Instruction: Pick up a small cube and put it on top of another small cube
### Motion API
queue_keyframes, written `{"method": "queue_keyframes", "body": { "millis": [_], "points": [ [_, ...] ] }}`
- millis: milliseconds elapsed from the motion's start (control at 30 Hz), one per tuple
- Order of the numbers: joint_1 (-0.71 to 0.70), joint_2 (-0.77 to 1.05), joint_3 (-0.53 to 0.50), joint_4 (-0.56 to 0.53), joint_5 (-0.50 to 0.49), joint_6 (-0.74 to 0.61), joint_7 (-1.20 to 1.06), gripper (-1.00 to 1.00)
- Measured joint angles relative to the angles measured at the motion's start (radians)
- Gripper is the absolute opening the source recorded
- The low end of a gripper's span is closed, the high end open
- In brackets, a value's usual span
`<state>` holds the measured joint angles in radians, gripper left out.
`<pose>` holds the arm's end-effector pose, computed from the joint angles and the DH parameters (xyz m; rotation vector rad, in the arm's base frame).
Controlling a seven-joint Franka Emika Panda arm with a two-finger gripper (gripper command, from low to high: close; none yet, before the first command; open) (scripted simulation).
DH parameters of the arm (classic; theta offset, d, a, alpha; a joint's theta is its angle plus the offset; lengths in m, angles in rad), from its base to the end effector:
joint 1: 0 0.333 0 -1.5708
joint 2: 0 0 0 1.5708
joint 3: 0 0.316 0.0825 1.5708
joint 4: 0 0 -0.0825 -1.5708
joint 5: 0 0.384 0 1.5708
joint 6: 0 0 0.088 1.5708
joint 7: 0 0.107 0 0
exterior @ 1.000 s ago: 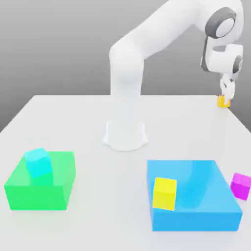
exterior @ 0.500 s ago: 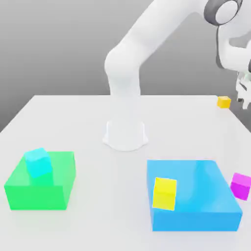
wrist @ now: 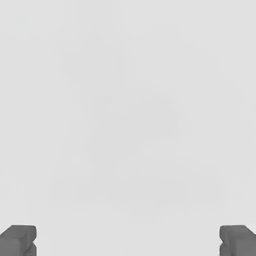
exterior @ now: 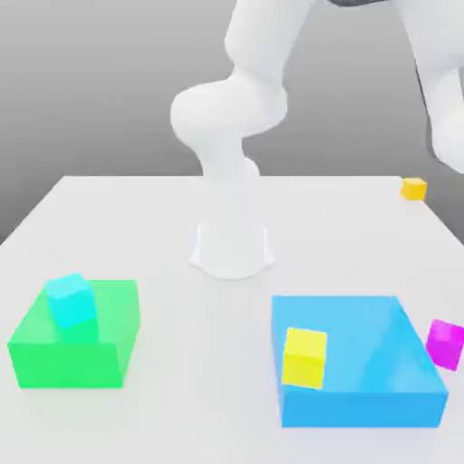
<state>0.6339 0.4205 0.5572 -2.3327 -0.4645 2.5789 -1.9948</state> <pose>0.1660 0.4764 0.1765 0.6512 -3.0522 0.1047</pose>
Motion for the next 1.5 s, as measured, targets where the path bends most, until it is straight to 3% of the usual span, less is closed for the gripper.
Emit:
{"method": "queue_keyframes", "body": {
  "millis": [233, 400, 433, 667, 867, 1167, 1500],
  "points": [
    [-0.316, -0.160, -0.014, -0.182, 0.133, 0.130, -0.280, 1.00],
    [-0.243, -0.036, -0.166, -0.167, -0.009, 0.247, -0.200, 1.00],
    [-0.216, -0.006, -0.200, -0.159, -0.040, 0.270, -0.176, -1.00],
    [-0.209, -0.001, -0.208, -0.158, -0.044, 0.274, -0.173, -1.00],
    [-0.347, -0.192, -0.060, -0.209, 0.174, 0.151, -0.334, -1.00],
    [-0.717, -0.472, -0.265, -0.269, 0.355, -0.005, -0.458, -1.00],
    [-1.021, -0.701, -0.562, -0.332, 0.392, -0.172, -0.482, -1.00]
  ]
}}
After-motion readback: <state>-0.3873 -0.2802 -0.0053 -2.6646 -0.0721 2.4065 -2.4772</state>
